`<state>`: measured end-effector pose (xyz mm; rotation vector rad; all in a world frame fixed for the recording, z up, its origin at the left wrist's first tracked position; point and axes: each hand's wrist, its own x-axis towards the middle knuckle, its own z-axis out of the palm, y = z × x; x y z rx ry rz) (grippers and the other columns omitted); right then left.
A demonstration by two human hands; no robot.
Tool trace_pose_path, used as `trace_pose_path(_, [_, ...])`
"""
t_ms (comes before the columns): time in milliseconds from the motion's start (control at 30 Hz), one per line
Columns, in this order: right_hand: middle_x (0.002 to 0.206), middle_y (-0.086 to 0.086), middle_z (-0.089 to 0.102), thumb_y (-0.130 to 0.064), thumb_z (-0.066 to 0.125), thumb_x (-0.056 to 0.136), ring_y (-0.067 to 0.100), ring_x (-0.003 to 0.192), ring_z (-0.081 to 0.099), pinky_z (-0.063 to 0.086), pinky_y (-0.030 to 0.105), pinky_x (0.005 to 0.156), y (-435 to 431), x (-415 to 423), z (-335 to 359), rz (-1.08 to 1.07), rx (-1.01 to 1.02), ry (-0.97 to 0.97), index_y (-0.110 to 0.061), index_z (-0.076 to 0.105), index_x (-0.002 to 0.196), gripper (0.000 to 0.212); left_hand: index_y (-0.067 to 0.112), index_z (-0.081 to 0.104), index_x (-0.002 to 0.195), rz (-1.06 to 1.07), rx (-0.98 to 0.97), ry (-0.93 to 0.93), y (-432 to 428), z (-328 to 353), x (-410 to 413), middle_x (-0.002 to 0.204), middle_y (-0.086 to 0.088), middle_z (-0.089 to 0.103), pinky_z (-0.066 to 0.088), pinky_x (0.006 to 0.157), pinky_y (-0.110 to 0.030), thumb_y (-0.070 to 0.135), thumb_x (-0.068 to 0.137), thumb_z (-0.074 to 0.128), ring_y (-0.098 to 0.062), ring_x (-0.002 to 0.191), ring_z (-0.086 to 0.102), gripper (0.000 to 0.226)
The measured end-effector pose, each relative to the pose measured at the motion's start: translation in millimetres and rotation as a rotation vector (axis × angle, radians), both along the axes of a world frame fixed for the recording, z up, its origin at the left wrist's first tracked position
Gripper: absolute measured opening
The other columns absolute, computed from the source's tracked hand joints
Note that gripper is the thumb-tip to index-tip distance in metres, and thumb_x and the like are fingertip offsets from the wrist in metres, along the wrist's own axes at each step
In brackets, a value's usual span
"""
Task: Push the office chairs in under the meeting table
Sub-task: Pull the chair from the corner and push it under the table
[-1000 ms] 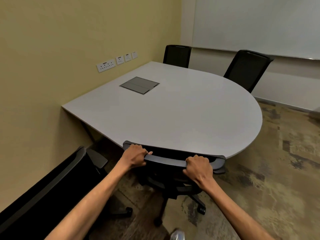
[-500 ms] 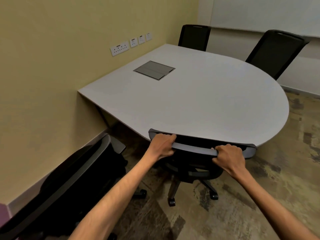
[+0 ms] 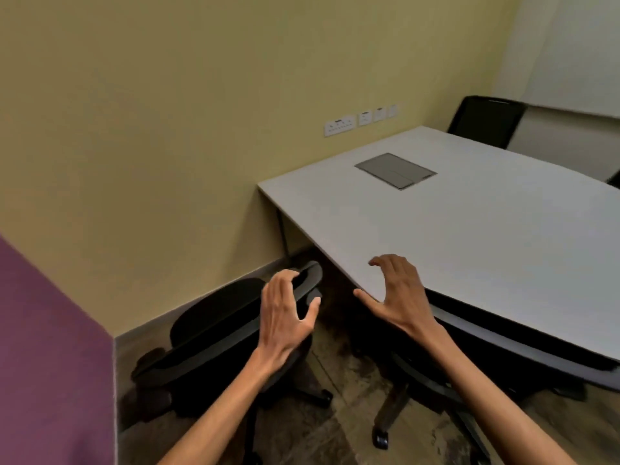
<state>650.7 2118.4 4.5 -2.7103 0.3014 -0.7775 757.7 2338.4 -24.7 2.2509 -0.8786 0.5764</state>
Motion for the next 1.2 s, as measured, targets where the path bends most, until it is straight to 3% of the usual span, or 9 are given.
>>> trace_pose_path(200, [0.111, 0.000, 0.056, -0.059, 0.061, 0.073, 0.021, 0.103, 0.051, 0.042, 0.035, 0.090, 81.1, 73.4, -2.8, 0.371, -0.078, 0.101, -0.021, 0.052, 0.114, 0.056, 0.009, 0.043, 0.128, 0.309, 0.092, 0.100, 120.3, -0.7, 1.8, 0.122, -0.009, 0.054, 0.046, 0.099, -0.040, 0.055, 0.076, 0.070, -0.025, 0.114, 0.053, 0.074])
trace_pose_path(367, [0.106, -0.002, 0.056, -0.061, 0.058, 0.066, 0.020, 0.102, 0.051, 0.041, 0.035, 0.092, 120.7, 101.2, -26.7, 0.534, -0.206, 0.283, -0.022, 0.051, 0.107, 0.057, 0.015, 0.055, 0.105, 0.378, 0.313, 0.181, 170.9, -15.3, -9.6, 0.101, -0.001, 0.056, 0.051, 0.083, -0.034, 0.059, 0.077, 0.063, -0.021, 0.095, 0.057, 0.053])
trace_pose_path(500, [0.099, 0.004, 0.060, -0.053, 0.063, 0.064, 0.026, 0.098, 0.054, 0.039, 0.037, 0.089, 131.1, 109.9, -38.5, 0.526, -0.302, 0.354, -0.018, 0.052, 0.097, 0.049, 0.007, 0.061, 0.115, 0.384, 0.494, 0.233, 176.0, -24.1, -11.8, 0.106, -0.010, 0.069, 0.050, 0.090, -0.038, 0.055, 0.079, 0.063, -0.029, 0.099, 0.065, 0.060])
trace_pose_path(767, [0.094, 0.005, 0.066, -0.040, 0.063, 0.074, 0.028, 0.094, 0.059, 0.041, 0.039, 0.085, 131.7, 110.9, -40.6, 0.513, -0.295, 0.356, -0.017, 0.055, 0.092, 0.031, 0.008, 0.060, 0.109, 0.464, 0.544, 0.308, 164.6, -11.9, -10.8, 0.100, -0.012, 0.071, 0.046, 0.091, -0.040, 0.047, 0.087, 0.060, -0.031, 0.098, 0.066, 0.044])
trace_pose_path(867, [0.088, 0.007, 0.069, -0.029, 0.059, 0.074, 0.030, 0.087, 0.063, 0.040, 0.035, 0.072, 133.5, 116.6, -30.9, 0.498, -0.277, 0.389, -0.015, 0.062, 0.084, 0.017, 0.010, 0.066, 0.101, 0.516, 0.580, 0.397, 156.9, -5.7, -2.7, 0.096, -0.012, 0.072, 0.049, 0.083, -0.039, 0.053, 0.084, 0.059, -0.033, 0.096, 0.067, 0.046])
trace_pose_path(933, [0.084, 0.010, 0.070, -0.027, 0.057, 0.072, 0.033, 0.082, 0.064, 0.037, 0.033, 0.065, 134.7, 123.0, -24.9, 0.467, -0.311, 0.434, -0.015, 0.068, 0.083, 0.019, 0.011, 0.070, 0.092, 0.522, 0.607, 0.441, 154.5, -3.3, 5.3, 0.089, -0.012, 0.072, 0.048, 0.074, -0.037, 0.055, 0.081, 0.059, -0.035, 0.090, 0.068, 0.046])
trace_pose_path(1200, [0.080, 0.011, 0.069, -0.035, 0.057, 0.080, 0.035, 0.077, 0.063, 0.039, 0.035, 0.064, 139.1, 145.9, -30.1, 0.430, -0.361, 0.418, -0.016, 0.068, 0.080, 0.022, 0.013, 0.056, 0.069, 0.428, 0.686, 0.394, 159.3, -2.7, 34.5, 0.073, -0.010, 0.067, 0.042, 0.065, -0.034, 0.031, 0.073, 0.059, -0.035, 0.072, 0.064, 0.018])
